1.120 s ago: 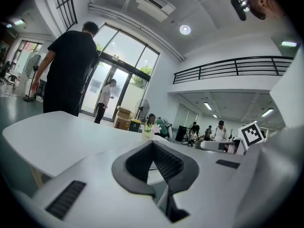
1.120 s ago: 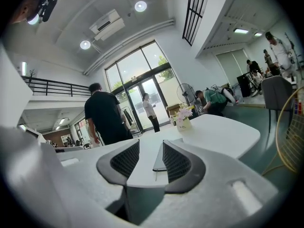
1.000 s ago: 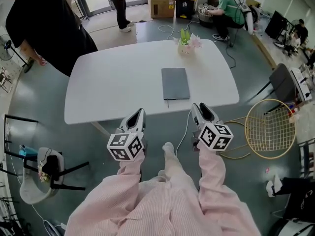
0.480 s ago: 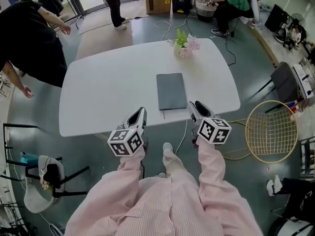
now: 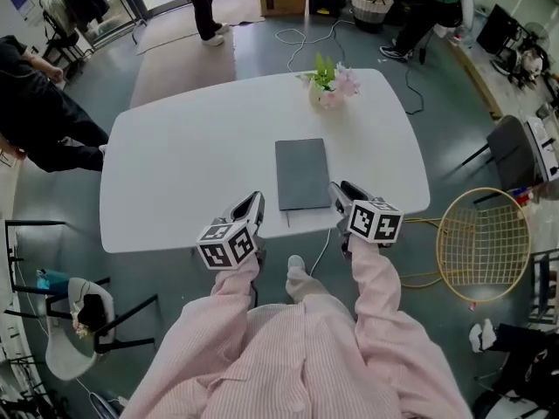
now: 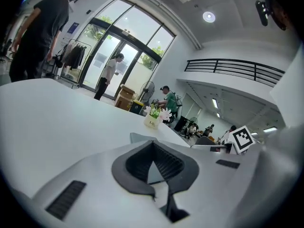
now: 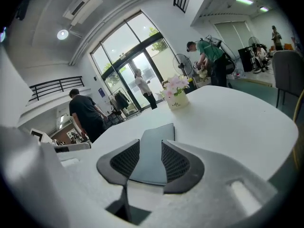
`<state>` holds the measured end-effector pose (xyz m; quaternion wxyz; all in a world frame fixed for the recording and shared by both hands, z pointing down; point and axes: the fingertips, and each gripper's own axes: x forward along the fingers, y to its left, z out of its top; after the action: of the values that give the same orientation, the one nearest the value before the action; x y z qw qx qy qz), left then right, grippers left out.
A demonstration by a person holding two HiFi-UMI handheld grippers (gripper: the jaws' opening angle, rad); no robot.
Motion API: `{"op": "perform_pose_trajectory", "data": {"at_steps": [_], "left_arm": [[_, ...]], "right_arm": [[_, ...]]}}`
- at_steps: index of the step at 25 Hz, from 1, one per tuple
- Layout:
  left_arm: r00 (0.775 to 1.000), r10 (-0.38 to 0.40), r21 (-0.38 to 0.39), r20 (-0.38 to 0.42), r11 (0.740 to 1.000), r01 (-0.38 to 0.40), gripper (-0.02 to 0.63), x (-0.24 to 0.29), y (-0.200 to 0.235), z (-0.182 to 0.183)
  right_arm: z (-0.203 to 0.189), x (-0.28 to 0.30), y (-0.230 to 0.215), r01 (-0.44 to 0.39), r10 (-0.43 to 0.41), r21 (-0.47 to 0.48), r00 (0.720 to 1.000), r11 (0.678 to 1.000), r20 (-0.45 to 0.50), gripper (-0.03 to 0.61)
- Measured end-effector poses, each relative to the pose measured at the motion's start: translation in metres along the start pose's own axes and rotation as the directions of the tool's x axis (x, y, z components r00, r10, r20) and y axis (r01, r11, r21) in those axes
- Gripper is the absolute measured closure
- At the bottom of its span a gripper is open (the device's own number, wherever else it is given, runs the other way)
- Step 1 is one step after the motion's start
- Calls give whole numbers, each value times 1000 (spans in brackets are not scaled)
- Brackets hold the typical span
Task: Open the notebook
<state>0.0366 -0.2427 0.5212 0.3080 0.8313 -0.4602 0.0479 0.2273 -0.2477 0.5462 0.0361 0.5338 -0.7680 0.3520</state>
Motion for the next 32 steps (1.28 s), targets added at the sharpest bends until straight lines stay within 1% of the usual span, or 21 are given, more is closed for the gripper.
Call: {"op": "perform_pose_trajectory", "data": {"at_steps": [5, 9, 12, 17, 23, 28, 32], "left_arm": [[998, 13, -46, -54, 999, -16, 615, 29, 11, -11], [996, 23, -79, -88, 996, -30, 615, 45, 18, -20], [993, 27, -99, -114, 994, -38, 615, 52, 23, -27], [987, 35, -135, -154, 989, -56, 615, 56, 30, -41], [981, 38, -145, -190, 987, -66, 615, 58, 35, -50], [981, 35, -168, -189, 984, -67, 615, 58, 40, -46], [983, 43, -176, -179, 982, -75, 615, 56, 43, -43]], "right_arm": [[-10, 29, -23, 2, -1, 14, 994, 1000, -108, 442], [-26, 45, -40, 20, -13, 31, 978, 999, -210, 442], [-33, 55, -46, 34, -25, 32, 966, 999, -257, 442], [-45, 66, -53, 58, -45, 31, 948, 998, -315, 442], [-58, 76, -60, 85, -66, 35, 928, 996, -368, 442], [-63, 80, -58, 81, -68, 17, 914, 997, -400, 443], [-64, 80, -58, 62, -56, 0, 903, 998, -427, 468]]}}
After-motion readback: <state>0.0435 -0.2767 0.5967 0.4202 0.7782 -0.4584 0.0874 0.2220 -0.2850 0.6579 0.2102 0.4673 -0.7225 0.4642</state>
